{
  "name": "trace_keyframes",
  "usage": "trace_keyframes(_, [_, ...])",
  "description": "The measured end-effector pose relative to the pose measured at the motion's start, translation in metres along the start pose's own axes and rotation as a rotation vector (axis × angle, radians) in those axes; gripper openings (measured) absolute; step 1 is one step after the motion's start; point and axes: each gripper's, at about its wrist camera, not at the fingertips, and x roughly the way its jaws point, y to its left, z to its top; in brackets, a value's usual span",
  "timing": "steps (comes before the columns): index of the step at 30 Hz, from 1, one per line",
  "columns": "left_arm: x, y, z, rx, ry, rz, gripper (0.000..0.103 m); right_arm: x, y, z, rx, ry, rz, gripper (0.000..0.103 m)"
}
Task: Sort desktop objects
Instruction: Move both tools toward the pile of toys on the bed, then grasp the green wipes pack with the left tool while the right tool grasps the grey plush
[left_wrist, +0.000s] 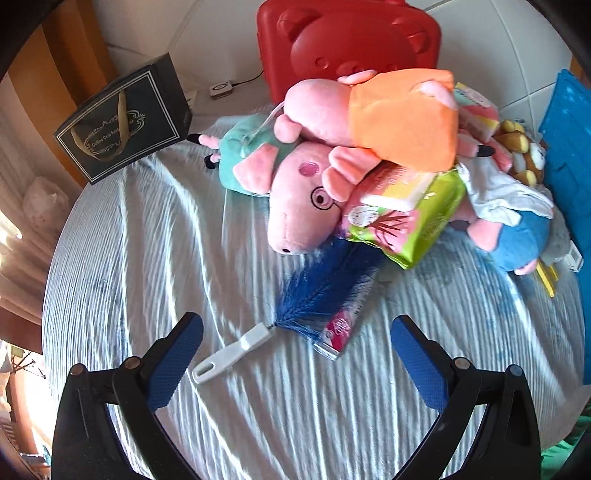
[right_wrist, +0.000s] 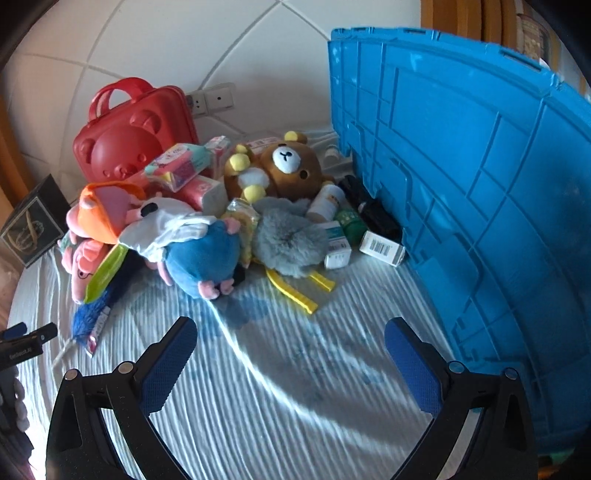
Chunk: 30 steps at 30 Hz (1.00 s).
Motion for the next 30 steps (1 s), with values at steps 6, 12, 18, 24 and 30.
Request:
trace_keyframes(6, [0.018, -0.030, 0.035, 0.035, -0.032, -0.073, 0.103, 0.048, -0.007, 0.019, 0.021, 0.072, -0.010, 0.103])
trace_keyframes(12, [0.051, -0.091, 0.063, 0.198, -0.037, -0.083, 0.103, 0.076, 0.008, 0.044, -0.045, 0.097, -0.006, 0.103])
trace_keyframes(18, [0.096, -0.113, 0.079, 0.240, 0.014, -0.012, 0.103, 0.096, 0.014, 0.064, -0.089, 0.098, 0.017, 0.103])
trace_keyframes(24, [0.099, -0.121, 0.078, 0.310, 0.049, 0.013, 0.100, 0.132, 0.006, 0.077, -0.122, 0.140, -0.025, 0.103])
trace_keyframes(30, [0.077, -0.093, 0.087, 0.169, 0.041, -0.077, 0.048, 0.169, 0.006, 0.081, -0.171, 0.208, 0.000, 0.097])
